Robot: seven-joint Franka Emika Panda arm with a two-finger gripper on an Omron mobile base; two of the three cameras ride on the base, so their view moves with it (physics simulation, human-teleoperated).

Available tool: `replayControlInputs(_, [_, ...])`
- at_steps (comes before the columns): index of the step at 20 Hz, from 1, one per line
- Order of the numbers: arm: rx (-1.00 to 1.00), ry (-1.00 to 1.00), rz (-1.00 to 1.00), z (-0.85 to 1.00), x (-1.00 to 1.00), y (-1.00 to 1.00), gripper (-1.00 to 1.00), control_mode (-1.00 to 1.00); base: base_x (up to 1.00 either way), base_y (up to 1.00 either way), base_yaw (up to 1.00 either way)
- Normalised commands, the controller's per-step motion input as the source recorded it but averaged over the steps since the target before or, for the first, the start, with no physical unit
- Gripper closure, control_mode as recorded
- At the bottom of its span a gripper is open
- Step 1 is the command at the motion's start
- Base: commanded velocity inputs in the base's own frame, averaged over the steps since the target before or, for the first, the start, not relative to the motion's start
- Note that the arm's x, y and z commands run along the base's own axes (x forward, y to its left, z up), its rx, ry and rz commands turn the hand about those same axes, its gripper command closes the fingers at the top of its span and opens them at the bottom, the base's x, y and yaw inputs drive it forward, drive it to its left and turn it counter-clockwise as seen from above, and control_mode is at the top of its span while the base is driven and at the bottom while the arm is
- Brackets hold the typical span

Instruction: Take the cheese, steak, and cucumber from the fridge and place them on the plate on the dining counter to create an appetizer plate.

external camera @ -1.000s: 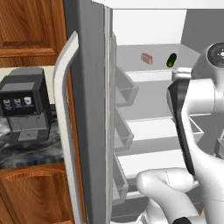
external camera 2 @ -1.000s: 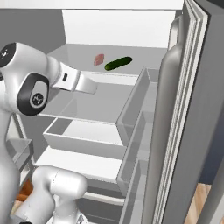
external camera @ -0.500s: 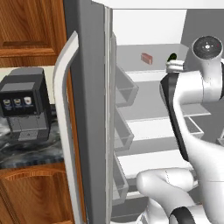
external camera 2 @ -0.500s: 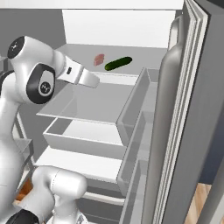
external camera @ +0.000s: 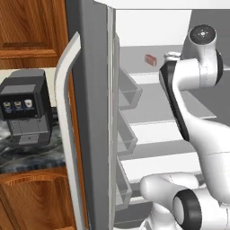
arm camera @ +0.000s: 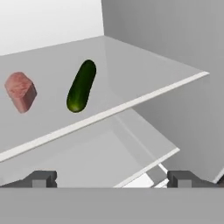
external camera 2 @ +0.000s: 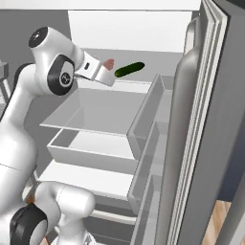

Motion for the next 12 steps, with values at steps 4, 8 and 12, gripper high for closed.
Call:
replayControlInputs(4, [0.00,-0.02,0.00,0.00,0.33,-0.11,-1.00,-1.00,0.00,0.00,0.00])
replayControlInputs(8, [-0.01,-0.02,-0.02,-0.04,0.32,-0.13,-1.00,-1.00,0.00,0.00,0.00])
replayControlInputs(12, [-0.02,0.00,-0.03,-0.19,0.29,-0.11,-1.00,-1.00,0.00,0.00,0.00])
